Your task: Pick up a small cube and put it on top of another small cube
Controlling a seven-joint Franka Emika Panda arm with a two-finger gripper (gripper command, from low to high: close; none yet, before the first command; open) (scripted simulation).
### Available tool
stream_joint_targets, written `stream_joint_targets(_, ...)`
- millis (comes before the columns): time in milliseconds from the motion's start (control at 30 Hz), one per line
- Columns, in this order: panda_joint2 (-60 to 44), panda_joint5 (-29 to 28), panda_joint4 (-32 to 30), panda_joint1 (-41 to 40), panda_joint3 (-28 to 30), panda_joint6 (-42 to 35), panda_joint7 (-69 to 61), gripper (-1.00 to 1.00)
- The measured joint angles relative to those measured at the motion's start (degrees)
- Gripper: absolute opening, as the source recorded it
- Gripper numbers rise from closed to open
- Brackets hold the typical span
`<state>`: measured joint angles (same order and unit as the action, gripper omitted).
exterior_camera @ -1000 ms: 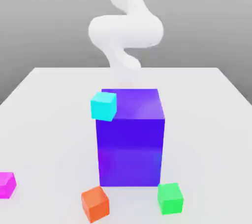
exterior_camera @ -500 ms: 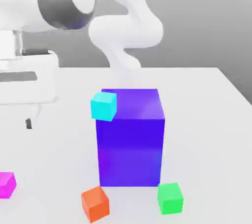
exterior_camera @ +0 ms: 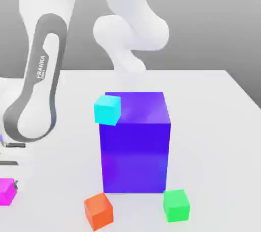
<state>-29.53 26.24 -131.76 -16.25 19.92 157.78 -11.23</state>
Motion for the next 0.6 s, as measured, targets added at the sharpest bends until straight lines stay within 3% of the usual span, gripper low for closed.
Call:
stream_joint_targets(167,-0.33,0.2,0.08,-0.24,-0.26,0.14,-0.18,-1.0)
stream_joint_targets(333,8.27,-6.69,-2.56,5.09,4.75,-5.61,5.62,-1.0)
stream_joint_targets(600,16.44,-13.59,-8.42,21.8,-1.6,-7.09,20.72,-1.0)
